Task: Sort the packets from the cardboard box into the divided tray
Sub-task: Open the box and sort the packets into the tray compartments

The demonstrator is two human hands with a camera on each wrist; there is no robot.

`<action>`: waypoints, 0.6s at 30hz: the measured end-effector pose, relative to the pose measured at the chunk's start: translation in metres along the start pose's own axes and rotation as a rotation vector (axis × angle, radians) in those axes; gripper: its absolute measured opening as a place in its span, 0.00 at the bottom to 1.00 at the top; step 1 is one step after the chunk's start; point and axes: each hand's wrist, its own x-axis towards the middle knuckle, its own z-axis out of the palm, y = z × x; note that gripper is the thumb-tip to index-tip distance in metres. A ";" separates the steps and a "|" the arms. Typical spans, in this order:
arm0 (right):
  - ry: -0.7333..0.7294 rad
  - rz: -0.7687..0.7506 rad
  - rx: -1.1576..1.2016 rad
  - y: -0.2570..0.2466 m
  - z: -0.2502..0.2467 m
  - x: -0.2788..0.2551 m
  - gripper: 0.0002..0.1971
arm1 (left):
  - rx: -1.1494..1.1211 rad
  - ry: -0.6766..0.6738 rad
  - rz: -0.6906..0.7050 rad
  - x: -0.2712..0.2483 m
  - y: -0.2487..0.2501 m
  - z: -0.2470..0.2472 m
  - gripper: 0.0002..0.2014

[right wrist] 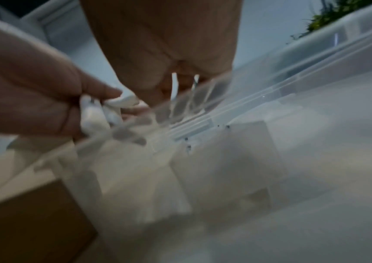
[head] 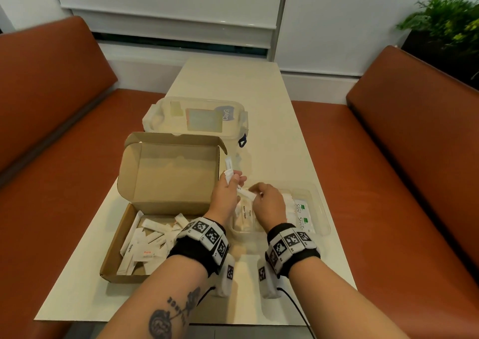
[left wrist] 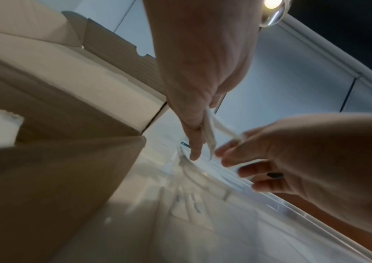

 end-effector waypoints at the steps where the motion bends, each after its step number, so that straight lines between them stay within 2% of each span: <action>1: -0.002 0.022 0.173 -0.002 -0.003 0.000 0.13 | -0.013 0.001 -0.006 0.000 0.000 0.000 0.08; 5: -0.084 0.125 0.635 -0.010 -0.010 -0.007 0.13 | -0.067 -0.001 -0.025 0.000 0.002 0.002 0.07; 8: -0.183 0.170 0.844 -0.010 -0.016 -0.009 0.19 | -0.072 0.003 -0.022 0.000 0.001 0.004 0.10; 10: -0.218 0.171 0.882 -0.008 -0.019 -0.009 0.17 | -0.082 0.009 -0.015 0.000 0.000 0.005 0.10; 13: -0.206 0.127 0.836 -0.003 -0.023 -0.009 0.02 | -0.122 0.019 -0.035 0.000 0.000 0.007 0.09; 16: -0.131 0.117 0.803 0.005 -0.028 -0.006 0.05 | -0.223 0.043 -0.066 -0.001 0.004 0.008 0.10; 18: -0.064 0.128 0.788 0.012 -0.034 -0.002 0.07 | -0.205 0.076 -0.022 0.000 0.006 0.007 0.12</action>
